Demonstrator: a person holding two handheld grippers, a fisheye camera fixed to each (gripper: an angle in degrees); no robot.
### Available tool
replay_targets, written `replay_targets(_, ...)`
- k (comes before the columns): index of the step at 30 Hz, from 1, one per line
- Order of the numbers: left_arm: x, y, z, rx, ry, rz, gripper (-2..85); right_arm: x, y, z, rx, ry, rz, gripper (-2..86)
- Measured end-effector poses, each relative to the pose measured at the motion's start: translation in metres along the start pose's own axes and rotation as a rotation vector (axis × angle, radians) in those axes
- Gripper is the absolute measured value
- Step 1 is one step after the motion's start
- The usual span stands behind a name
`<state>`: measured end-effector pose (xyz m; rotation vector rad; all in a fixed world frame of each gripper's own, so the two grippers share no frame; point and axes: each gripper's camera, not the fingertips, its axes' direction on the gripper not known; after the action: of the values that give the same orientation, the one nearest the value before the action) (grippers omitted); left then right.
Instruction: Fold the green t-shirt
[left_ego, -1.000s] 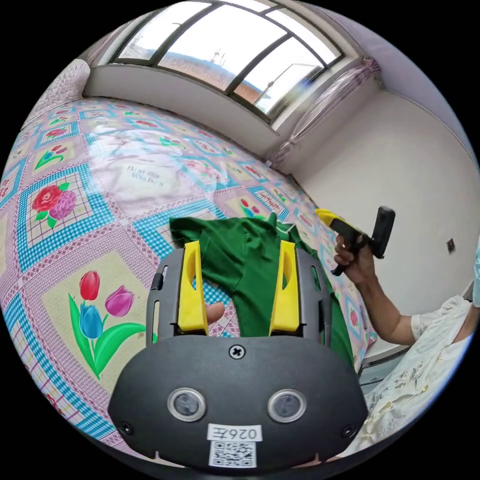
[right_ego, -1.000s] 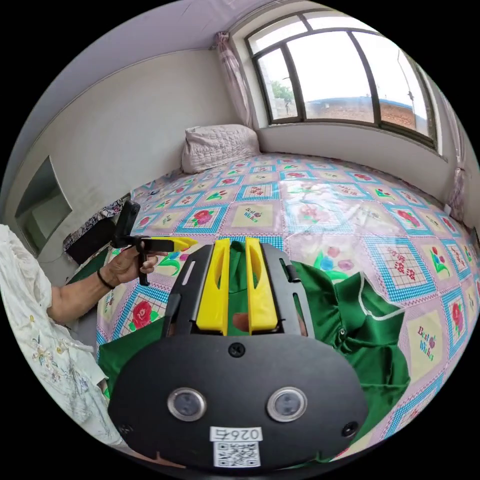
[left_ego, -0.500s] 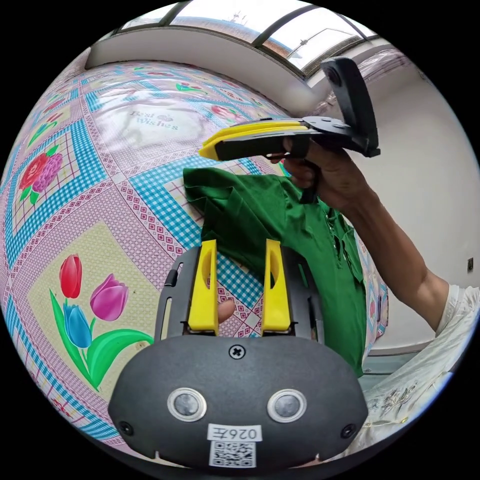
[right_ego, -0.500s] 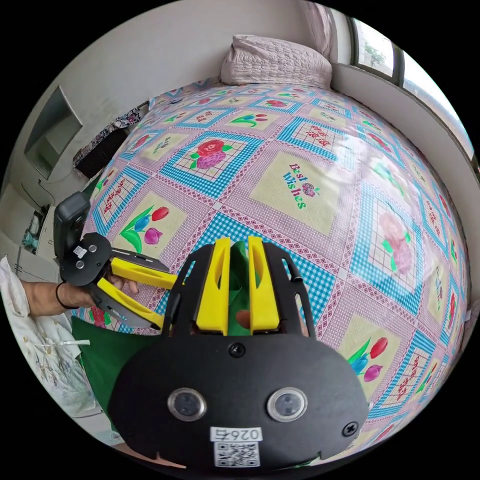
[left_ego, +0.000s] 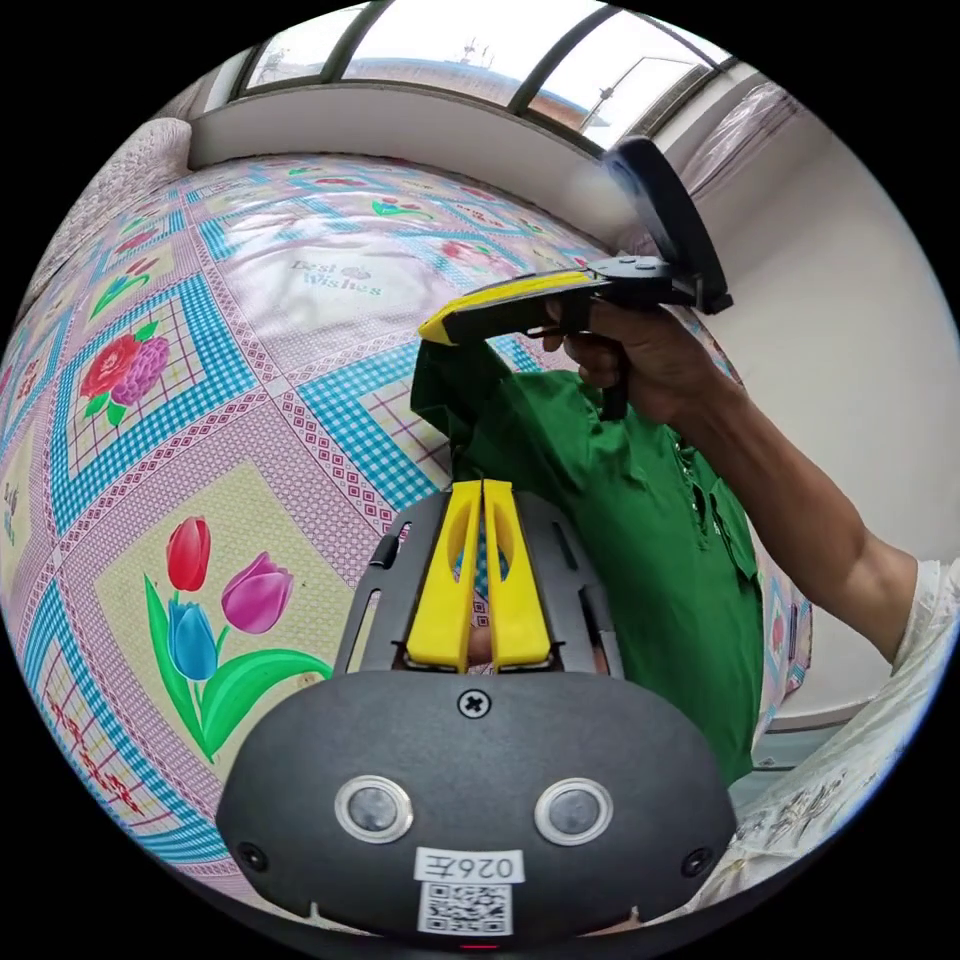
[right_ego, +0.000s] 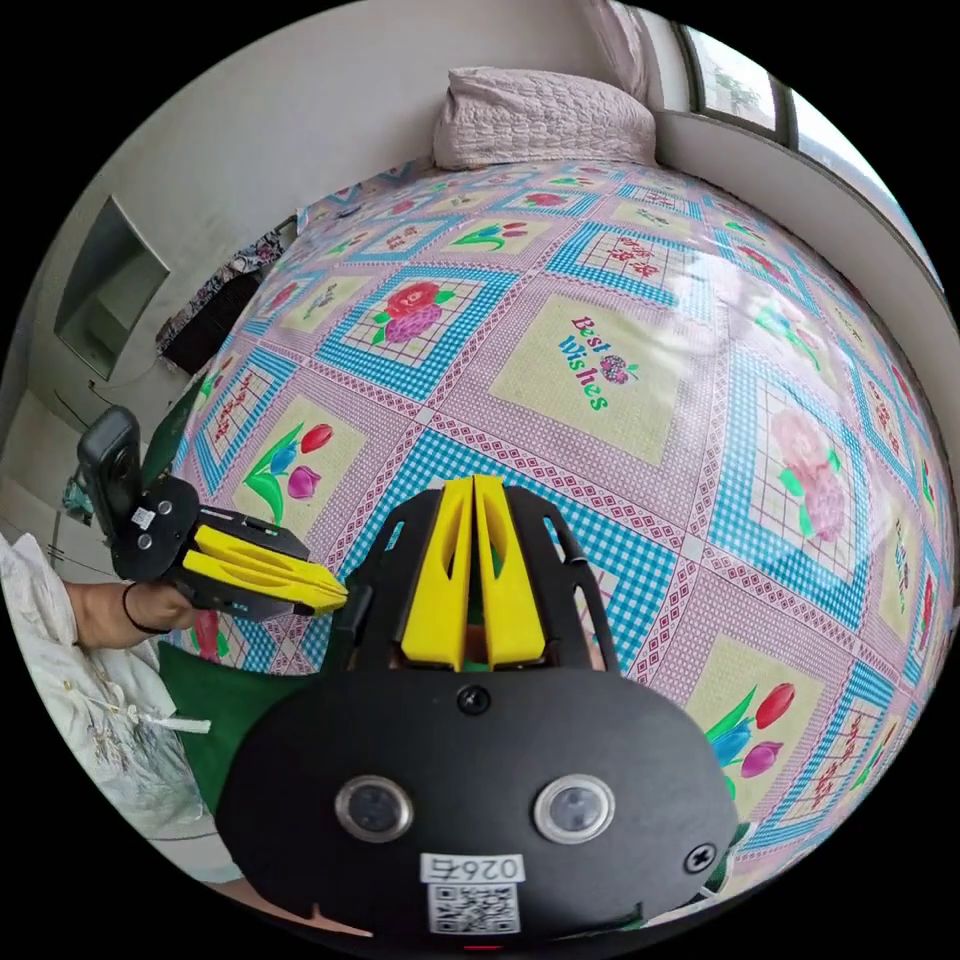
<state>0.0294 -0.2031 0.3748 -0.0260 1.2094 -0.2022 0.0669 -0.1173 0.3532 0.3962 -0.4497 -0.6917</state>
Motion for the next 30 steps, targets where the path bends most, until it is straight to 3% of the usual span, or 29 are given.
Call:
replay_targets(5,0.008,0.014,-0.032,0.145,0.164,0.049,-0.7,0.047,0.05,-0.061,0.179,-0.152,0.066,-1.3)
replay_targets(11,0.064,0.019,-0.053,0.215,0.297,0.3,-0.9,0.083,0.14,-0.133,0.371,-0.22,0.114,-1.2)
replay_targets(15,0.122,0.018,-0.029,0.073,0.313,0.546,-0.9,0.098,0.227,-0.166,0.433,-0.185,0.177,-1.2)
replay_targets(19,0.159,0.024,0.017,-0.122,0.236,0.694,-0.9,0.111,0.294,-0.158,0.356,-0.137,0.293,-0.9)
replay_targets(30,0.135,0.018,0.044,-0.29,0.355,0.617,-0.8,0.104,0.315,-0.154,0.198,0.038,0.424,3.1)
